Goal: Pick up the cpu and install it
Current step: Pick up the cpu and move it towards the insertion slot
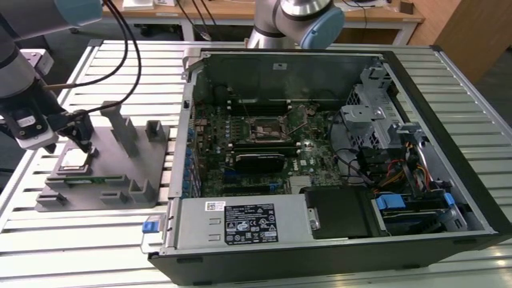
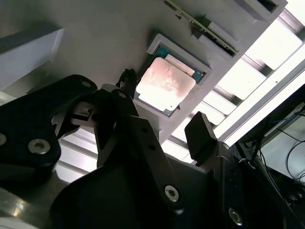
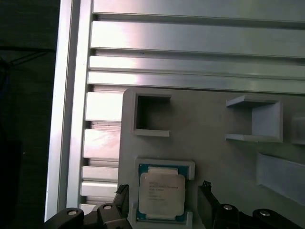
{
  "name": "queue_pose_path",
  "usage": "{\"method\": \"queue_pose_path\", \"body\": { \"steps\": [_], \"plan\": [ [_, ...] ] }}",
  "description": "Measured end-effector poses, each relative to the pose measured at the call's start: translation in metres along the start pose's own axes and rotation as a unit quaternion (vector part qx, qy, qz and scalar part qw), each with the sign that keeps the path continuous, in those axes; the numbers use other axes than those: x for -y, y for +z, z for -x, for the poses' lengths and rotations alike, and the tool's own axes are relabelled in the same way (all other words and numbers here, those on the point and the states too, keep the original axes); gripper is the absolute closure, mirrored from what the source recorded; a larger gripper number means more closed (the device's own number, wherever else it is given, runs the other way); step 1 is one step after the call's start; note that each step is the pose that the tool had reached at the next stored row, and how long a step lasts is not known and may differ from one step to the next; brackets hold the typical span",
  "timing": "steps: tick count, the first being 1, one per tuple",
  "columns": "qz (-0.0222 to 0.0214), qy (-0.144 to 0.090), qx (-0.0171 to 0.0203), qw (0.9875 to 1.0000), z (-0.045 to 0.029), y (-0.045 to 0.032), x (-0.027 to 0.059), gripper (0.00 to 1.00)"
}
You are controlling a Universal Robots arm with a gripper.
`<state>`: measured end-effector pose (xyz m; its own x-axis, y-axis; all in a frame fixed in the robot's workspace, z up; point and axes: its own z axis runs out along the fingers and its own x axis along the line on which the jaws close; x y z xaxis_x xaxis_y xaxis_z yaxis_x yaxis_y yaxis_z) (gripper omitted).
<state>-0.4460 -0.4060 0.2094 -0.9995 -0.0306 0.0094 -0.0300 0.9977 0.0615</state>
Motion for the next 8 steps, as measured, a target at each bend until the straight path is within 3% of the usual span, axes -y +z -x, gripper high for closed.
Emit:
{"method": "queue_pose_path", "body": {
  "steps": [8],
  "plan": [
    [-0.0008,0.002,0.0006,1.0,-0.0006,0.009,0.0009,0.33]
  ]
}}
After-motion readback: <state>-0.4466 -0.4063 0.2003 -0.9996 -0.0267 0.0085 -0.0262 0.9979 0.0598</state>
